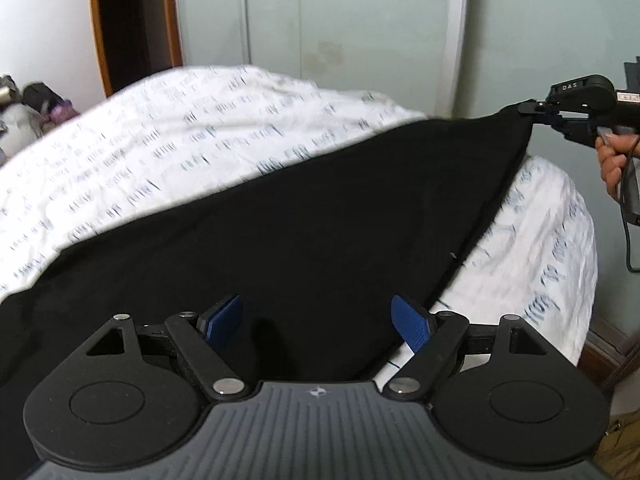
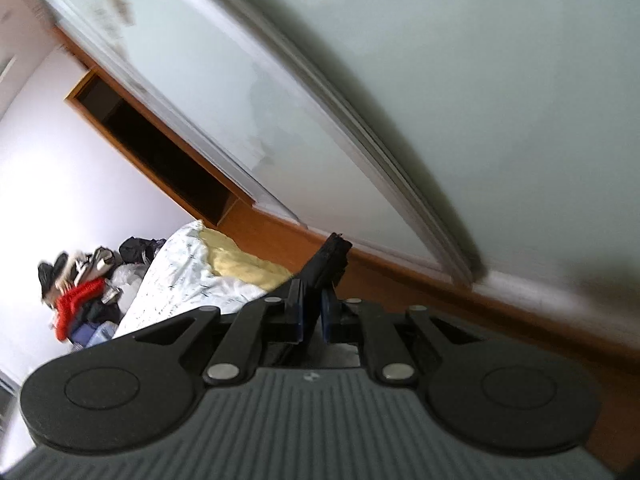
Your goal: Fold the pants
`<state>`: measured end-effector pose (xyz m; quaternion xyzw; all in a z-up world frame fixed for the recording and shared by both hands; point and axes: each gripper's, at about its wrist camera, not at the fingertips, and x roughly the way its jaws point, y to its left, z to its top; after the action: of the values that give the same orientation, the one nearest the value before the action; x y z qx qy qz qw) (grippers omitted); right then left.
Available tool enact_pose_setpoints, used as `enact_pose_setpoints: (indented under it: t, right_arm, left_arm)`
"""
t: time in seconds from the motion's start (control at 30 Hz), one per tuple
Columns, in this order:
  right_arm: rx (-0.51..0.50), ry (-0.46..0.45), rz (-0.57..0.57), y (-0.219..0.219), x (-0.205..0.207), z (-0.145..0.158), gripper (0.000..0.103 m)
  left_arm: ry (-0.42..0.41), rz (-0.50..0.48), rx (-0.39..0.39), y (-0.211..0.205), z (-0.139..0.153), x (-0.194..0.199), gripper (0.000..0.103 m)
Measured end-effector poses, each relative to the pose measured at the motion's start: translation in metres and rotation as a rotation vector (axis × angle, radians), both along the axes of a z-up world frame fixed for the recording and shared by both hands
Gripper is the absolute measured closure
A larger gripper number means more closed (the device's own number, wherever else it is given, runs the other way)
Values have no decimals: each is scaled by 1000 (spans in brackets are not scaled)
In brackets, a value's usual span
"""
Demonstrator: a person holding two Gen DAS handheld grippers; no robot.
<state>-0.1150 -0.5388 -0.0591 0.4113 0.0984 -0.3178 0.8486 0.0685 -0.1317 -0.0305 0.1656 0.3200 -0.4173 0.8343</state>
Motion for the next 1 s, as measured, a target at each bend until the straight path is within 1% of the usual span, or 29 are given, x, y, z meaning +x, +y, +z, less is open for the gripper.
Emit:
enact_pose_setpoints:
  t: [0.1, 0.23, 0.33, 0.37, 0.4, 0.47, 0.53, 0.57, 0.6, 0.63, 0.67, 0.7, 0.73, 0.77, 0.83, 0.87, 0.9, 0.93, 1.0]
  right_arm:
    - [-155, 26, 47, 21, 14, 29, 93]
    - [-400, 89, 163, 65, 42, 67, 93]
    - [-544, 110, 255, 103, 65, 85, 94]
    - [-588, 111, 291, 118, 73, 89, 97]
    - [-629, 113, 331, 133, 82, 92, 97]
    - [-697, 112, 452, 170, 103, 91, 97]
    - [-705, 117, 630, 208, 125, 80, 97]
    - [-701, 138, 733, 227, 137, 68, 99]
    - [-707, 179, 824, 245, 146, 56, 100]
    - [-728, 220, 899, 261, 151, 44, 101]
    - [-751, 240, 931, 271, 150, 36, 101]
    - [-769, 254, 940, 274, 147, 31, 101]
    - [-770, 261, 927, 272, 142, 30, 101]
    - [-750, 268, 892, 261, 138, 32, 99]
    - [-698, 292, 805, 232, 128, 37, 91]
    - [-688, 310, 752, 218, 123, 40, 80]
    - [-691, 331, 685, 201, 116, 43, 65]
    - [-705, 357, 621, 188, 115, 43, 62]
    - [-763, 430, 511, 165, 111, 45, 61]
  left_arm:
    - [-8, 93, -27, 11, 8, 12, 21]
    - [20, 263, -65, 37, 12, 36, 21]
    - [53, 393, -88, 53, 11, 50, 21]
    - [58, 434, -95, 60, 11, 54, 21]
    - [60, 473, -101, 66, 11, 57, 21]
    - [62, 536, -110, 77, 11, 63, 21]
    - [76, 566, -115, 88, 11, 65, 21]
    - [84, 571, -113, 91, 11, 65, 21]
    - [86, 567, -113, 93, 11, 64, 21]
    - [82, 556, -109, 94, 11, 63, 21]
    - [74, 543, -101, 94, 11, 60, 21]
    - [65, 532, -90, 94, 10, 58, 21]
    - [60, 520, -79, 91, 9, 57, 18]
    - [59, 506, -74, 88, 8, 57, 16]
    - [67, 482, -78, 80, 4, 55, 16]
    - [74, 470, -81, 75, 3, 55, 16]
    - [81, 456, -83, 71, 2, 54, 16]
    - [87, 442, -83, 66, 1, 53, 16]
    - [100, 419, -72, 58, -2, 51, 16]
